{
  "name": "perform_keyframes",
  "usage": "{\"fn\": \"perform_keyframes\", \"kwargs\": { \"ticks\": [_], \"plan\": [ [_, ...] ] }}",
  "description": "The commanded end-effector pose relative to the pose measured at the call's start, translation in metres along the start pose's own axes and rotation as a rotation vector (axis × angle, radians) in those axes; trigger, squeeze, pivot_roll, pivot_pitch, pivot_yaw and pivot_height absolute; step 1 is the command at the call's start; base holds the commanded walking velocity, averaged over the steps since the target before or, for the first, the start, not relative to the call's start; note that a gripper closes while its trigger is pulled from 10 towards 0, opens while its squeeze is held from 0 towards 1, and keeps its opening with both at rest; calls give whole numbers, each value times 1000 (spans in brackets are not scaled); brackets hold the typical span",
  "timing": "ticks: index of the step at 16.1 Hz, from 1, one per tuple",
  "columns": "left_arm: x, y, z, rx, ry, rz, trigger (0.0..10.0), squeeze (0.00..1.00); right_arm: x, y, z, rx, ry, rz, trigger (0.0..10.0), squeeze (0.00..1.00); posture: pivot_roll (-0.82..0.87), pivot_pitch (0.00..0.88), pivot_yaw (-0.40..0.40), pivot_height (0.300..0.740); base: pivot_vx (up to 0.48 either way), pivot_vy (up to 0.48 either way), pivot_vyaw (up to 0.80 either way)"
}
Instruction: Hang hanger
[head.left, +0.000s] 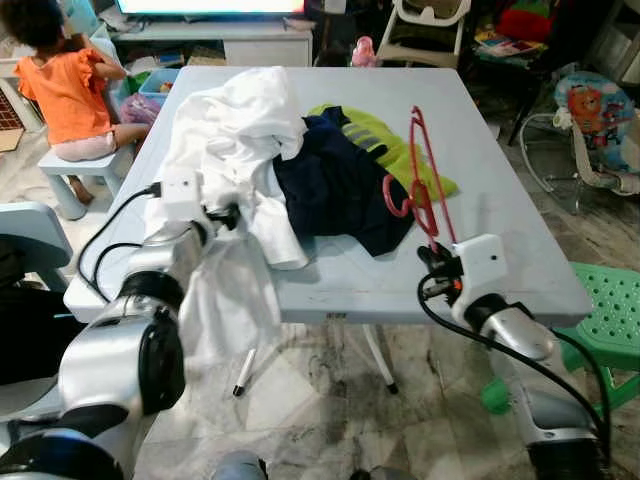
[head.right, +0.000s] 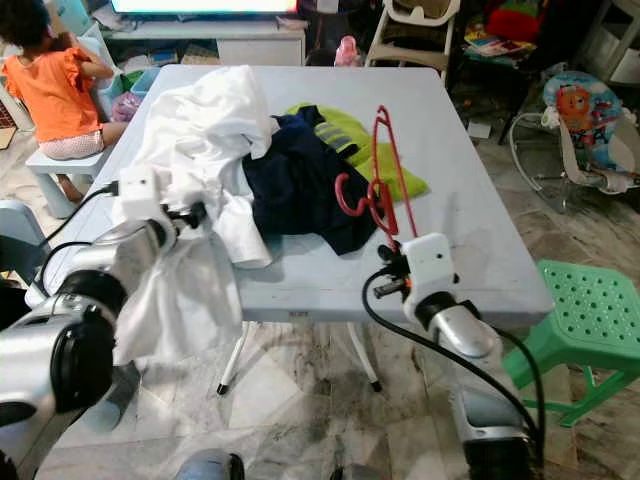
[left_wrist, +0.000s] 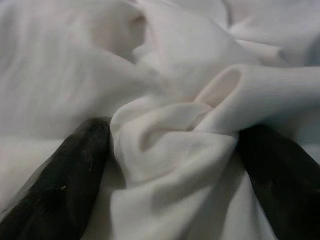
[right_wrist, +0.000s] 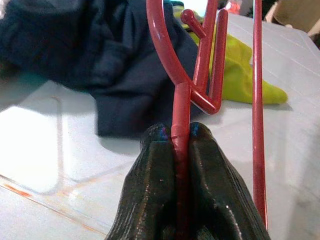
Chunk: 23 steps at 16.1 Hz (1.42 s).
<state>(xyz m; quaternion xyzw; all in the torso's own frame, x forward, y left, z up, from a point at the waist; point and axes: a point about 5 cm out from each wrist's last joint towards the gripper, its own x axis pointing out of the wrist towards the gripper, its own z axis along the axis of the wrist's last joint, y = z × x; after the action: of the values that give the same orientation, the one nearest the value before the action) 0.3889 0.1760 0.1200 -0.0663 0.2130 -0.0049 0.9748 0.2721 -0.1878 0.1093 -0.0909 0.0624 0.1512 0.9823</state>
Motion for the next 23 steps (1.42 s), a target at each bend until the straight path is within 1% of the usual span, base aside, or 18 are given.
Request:
{"fn": "perform_keyframes", "kwargs": {
  "ticks": [1,2,3,5,7,8,9,10,11,12,15,17,18,19,21,22,23],
  "plan": [
    [2,-17,15,-2,-38,-41,10000,0,-7,-11,6,-14,-5,-41,10000,0,-201,18,3,740,0,0,0],
    [2,-24,26,-7,-75,-55,10000,0,-11,-14,7,-20,-3,-51,10000,0,-236,21,13,740,0,0,0],
    [2,-24,26,-7,-75,-55,10000,0,-11,-14,7,-20,-3,-51,10000,0,-236,21,13,740,0,0,0],
    [1,-33,44,-4,-133,-75,10000,0,-18,-18,9,-36,4,-66,10000,0,-279,23,25,740,0,0,0],
    [0,-36,53,-5,-164,-76,10000,0,-21,-20,9,-41,9,-73,10000,0,-283,23,26,740,0,0,0],
    [-3,-37,73,-16,-225,-55,10000,0,-25,-22,9,-53,12,-84,10000,0,-301,23,31,740,0,0,0],
    [-5,-37,85,-37,-265,-46,10000,0,-26,-23,10,-56,13,-89,10000,0,-314,25,32,740,0,0,0],
    [-7,-36,96,-41,-298,-32,10000,0,-28,-24,10,-57,14,-92,10000,0,-318,25,33,740,0,0,0],
    [-9,-35,102,-42,-317,-24,10000,0,-29,-24,11,-57,15,-93,10000,0,-318,25,33,740,0,0,0],
    [-15,-33,123,-49,-383,-3,10000,0,-30,-25,13,-59,15,-95,10000,0,-326,26,33,740,0,0,0],
    [-24,-28,148,-59,-458,13,10000,0,-31,-26,16,-61,12,-96,10000,0,-321,21,28,740,0,0,0],
    [-28,-25,158,-55,-496,14,10000,0,-29,-24,17,-58,9,-93,10000,0,-294,10,26,740,0,0,0],
    [-27,-22,155,-63,-494,15,10000,0,-25,-22,17,-52,5,-87,10000,0,-272,6,24,740,0,0,0],
    [-21,-18,138,-58,-457,11,10000,0,-18,-16,18,-34,-8,-72,10000,0,-252,4,23,740,0,0,0],
    [-15,-5,113,-30,-410,33,10000,0,-10,-6,17,-7,-11,-41,10000,0,-210,1,22,740,0,0,0],
    [-12,5,97,0,-375,62,10000,0,-8,-3,17,8,-14,-32,10000,0,-204,1,19,740,0,0,0],
    [-11,15,82,8,-331,88,10000,0,-6,0,14,23,-8,-23,10000,0,-165,19,15,740,0,0,0]
  ]
}}
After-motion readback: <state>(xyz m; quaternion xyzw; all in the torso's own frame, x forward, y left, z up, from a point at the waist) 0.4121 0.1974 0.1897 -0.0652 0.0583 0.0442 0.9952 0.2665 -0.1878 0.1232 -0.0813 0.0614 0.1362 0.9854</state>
